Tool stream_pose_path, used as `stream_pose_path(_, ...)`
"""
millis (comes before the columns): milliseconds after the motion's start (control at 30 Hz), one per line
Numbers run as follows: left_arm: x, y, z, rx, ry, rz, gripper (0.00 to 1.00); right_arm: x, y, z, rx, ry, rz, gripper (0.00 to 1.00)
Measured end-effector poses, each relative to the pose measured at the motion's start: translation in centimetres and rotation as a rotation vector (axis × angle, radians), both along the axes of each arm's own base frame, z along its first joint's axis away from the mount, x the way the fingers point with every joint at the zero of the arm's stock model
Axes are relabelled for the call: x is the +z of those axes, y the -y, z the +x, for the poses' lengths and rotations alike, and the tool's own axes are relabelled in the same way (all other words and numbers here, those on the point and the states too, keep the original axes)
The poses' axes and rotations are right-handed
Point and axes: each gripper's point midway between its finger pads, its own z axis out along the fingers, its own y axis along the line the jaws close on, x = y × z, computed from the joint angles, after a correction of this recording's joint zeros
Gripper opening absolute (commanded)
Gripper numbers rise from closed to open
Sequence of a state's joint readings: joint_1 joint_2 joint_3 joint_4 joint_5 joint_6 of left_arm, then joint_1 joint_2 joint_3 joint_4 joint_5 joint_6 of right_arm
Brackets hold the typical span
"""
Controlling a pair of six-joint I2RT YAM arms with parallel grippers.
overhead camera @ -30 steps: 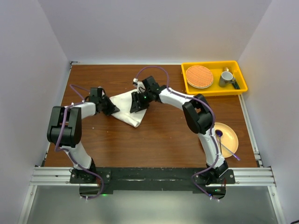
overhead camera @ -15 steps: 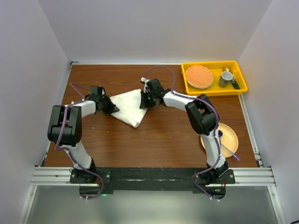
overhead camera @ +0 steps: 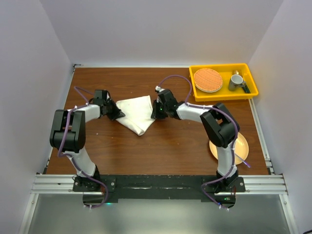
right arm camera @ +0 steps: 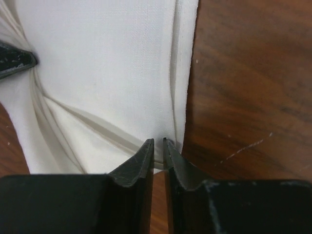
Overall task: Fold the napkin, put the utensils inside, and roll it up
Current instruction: Roll the napkin with the utensil
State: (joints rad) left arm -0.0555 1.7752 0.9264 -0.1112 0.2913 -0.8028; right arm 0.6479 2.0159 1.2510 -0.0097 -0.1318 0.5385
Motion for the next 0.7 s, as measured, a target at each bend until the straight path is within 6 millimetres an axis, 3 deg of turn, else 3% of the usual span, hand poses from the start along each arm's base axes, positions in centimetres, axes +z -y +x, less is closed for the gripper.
stream_pose_path(200, 0.0, 0.1, 0.0, -0.014, 0.004, 0.007, 0.00, 1.7, -0.4, 2.4, 0.075, 0.065, -0.103, 0.58)
stream_pose_path(367, 0.1, 0.2, 0.0, -0.021, 0.003, 0.010, 0.00, 3.8, -0.9, 2.6, 0.157, 0.135, -0.148, 0.62)
stream_pose_path(500, 0.1, 0.3, 0.0, -0.027, 0.002, 0.018, 0.00, 4.5, -1.5, 1.2, 0.212, 0.136, -0.155, 0.63)
stream_pose_path(567, 0.1, 0.3, -0.1, -0.030, -0.001, 0.022, 0.00, 4.4, -2.2, 0.2, 0.255, 0.145, -0.179, 0.70)
stream_pose_path(700, 0.0, 0.2, 0.0, -0.026, -0.025, 0.031, 0.00, 4.2, -5.2, -3.3, 0.374, 0.207, -0.256, 0.78)
